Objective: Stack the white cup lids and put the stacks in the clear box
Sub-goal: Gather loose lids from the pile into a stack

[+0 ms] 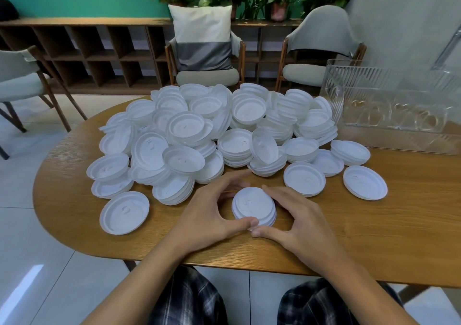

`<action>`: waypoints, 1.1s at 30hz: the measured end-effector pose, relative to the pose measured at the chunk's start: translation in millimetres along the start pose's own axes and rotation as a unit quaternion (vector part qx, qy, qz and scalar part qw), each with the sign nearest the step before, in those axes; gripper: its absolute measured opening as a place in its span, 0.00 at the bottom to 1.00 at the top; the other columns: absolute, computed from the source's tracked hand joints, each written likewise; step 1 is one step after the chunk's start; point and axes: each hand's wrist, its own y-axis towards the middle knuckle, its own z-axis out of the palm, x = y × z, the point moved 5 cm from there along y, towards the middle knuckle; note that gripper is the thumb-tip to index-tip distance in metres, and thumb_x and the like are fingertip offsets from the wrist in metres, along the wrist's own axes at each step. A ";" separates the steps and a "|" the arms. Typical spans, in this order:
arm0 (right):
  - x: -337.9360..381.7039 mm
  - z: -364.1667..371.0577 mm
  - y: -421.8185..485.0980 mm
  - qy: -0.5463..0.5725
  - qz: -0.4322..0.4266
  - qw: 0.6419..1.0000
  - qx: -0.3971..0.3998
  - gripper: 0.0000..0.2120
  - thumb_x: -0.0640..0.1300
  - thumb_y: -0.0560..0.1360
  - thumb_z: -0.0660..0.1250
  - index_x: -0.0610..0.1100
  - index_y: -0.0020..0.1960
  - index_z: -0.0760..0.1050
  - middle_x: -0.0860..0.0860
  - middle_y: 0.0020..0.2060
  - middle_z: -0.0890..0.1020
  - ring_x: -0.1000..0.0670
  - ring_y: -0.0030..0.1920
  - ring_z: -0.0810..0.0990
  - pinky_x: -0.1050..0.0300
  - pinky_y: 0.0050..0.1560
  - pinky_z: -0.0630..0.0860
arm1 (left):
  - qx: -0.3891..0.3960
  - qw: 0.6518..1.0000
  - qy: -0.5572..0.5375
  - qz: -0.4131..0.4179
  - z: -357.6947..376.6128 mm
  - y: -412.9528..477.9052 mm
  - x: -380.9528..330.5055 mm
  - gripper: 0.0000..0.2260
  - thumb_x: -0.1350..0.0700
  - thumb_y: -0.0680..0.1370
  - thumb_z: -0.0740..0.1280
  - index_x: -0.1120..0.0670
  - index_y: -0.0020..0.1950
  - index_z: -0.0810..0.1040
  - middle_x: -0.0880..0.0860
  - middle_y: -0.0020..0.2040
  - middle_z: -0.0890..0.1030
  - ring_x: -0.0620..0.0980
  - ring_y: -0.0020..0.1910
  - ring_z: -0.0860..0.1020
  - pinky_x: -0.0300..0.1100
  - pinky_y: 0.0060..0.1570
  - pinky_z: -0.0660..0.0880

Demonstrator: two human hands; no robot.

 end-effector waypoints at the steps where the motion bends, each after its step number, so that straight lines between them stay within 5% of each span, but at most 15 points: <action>1: 0.4 -0.1 -0.3 -0.002 0.000 1.000 0.000 0.45 0.72 0.67 0.75 0.52 0.77 0.72 0.65 0.67 0.75 0.63 0.70 0.72 0.70 0.69 0.65 | 0.004 1.000 -0.007 -0.001 0.2 -0.1 0.8 0.39 0.56 0.70 0.84 0.42 0.77 0.72 0.43 0.63 0.83 0.40 0.66 0.79 0.37 0.68 0.74; 13: 6.8 -1.3 -2.2 -0.029 0.004 1.000 -0.002 0.37 0.65 0.70 0.74 0.51 0.75 0.74 0.66 0.69 0.72 0.63 0.72 0.69 0.69 0.71 0.65 | 0.036 0.999 0.001 -0.018 0.8 -0.6 0.7 0.38 0.53 0.71 0.83 0.40 0.77 0.71 0.41 0.68 0.81 0.36 0.70 0.75 0.46 0.75 0.71; 21: 4.1 0.5 -0.7 -0.036 0.015 0.999 0.002 0.38 0.65 0.72 0.73 0.54 0.78 0.69 0.65 0.68 0.72 0.62 0.73 0.67 0.62 0.73 0.67 | 0.048 0.999 0.018 0.003 2.9 -0.2 -4.9 0.36 0.56 0.71 0.80 0.42 0.77 0.71 0.36 0.71 0.77 0.34 0.72 0.73 0.42 0.74 0.70; 24: 5.3 3.4 0.4 -0.030 0.007 0.999 0.011 0.39 0.64 0.75 0.72 0.57 0.81 0.63 0.65 0.69 0.72 0.61 0.73 0.67 0.65 0.70 0.67 | 0.002 0.997 0.041 0.060 2.2 1.2 -10.6 0.29 0.58 0.73 0.76 0.47 0.74 0.76 0.38 0.70 0.78 0.39 0.71 0.75 0.42 0.70 0.73; 28: 4.8 5.3 -0.5 -0.054 -0.002 0.998 -0.012 0.33 0.62 0.74 0.70 0.57 0.77 0.70 0.64 0.70 0.69 0.60 0.73 0.66 0.67 0.70 0.67 | -0.093 0.977 0.138 0.136 -1.8 16.5 -19.9 0.15 0.62 0.79 0.70 0.52 0.66 0.82 0.45 0.65 0.80 0.40 0.63 0.79 0.42 0.58 0.79; 33: 6.5 5.3 0.5 -0.061 -0.005 0.998 -0.015 0.32 0.62 0.74 0.70 0.53 0.76 0.73 0.62 0.73 0.69 0.61 0.72 0.66 0.74 0.69 0.60 | -0.087 0.939 0.285 0.170 7.1 62.6 -32.2 0.19 0.67 0.76 0.70 0.57 0.67 0.80 0.52 0.72 0.78 0.55 0.59 0.83 0.50 0.38 0.82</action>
